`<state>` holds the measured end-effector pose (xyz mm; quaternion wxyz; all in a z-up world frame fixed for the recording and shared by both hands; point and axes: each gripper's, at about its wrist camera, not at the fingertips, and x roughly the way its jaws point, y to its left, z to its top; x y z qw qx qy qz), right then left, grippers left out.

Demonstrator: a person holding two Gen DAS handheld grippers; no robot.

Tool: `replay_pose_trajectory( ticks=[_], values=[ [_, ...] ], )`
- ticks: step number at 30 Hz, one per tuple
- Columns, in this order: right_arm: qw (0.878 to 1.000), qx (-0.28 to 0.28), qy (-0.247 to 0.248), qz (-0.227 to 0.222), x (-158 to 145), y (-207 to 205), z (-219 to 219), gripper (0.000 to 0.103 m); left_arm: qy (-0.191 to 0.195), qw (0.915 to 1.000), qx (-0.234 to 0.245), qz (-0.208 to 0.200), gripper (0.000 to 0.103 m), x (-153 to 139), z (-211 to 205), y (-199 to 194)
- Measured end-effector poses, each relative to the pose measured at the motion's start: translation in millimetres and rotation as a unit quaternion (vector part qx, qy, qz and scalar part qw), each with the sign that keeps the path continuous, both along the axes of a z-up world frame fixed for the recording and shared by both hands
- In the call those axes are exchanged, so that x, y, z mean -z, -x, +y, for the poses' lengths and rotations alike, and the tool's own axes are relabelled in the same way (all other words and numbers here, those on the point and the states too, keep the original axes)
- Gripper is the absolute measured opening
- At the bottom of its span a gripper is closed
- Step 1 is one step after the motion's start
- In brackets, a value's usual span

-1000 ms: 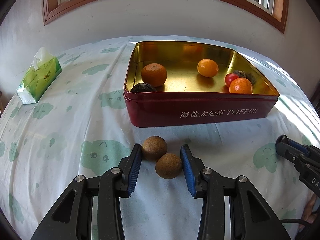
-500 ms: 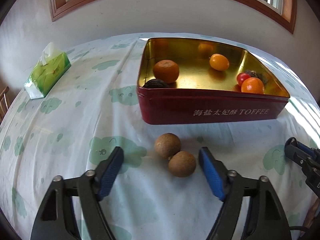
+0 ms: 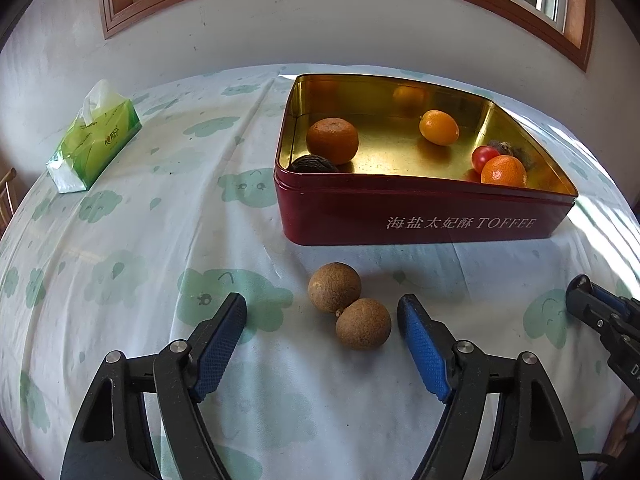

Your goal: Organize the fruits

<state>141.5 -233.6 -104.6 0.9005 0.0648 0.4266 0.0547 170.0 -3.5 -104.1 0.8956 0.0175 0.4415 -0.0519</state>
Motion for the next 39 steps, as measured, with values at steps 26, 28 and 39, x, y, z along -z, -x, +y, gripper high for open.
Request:
replay_pose_trajectory(
  ticks=[26, 28, 39],
  values=[
    [1.000, 0.000, 0.000, 0.000, -0.2, 0.0, 0.6, 0.024, -0.007, 0.9998, 0.011, -0.013, 0.039, -3.8, -6.8, 4.1],
    [1.000, 0.000, 0.000, 0.000, -0.2, -0.1, 0.8, 0.024, -0.006, 0.9998, 0.010, -0.013, 0.039, -4.1, -6.2, 4.3],
    [1.000, 0.000, 0.000, 0.000, -0.2, 0.1, 0.6, 0.024, -0.013, 0.9998, -0.002, -0.015, 0.039, -3.9, -5.3, 4.2]
  ],
)
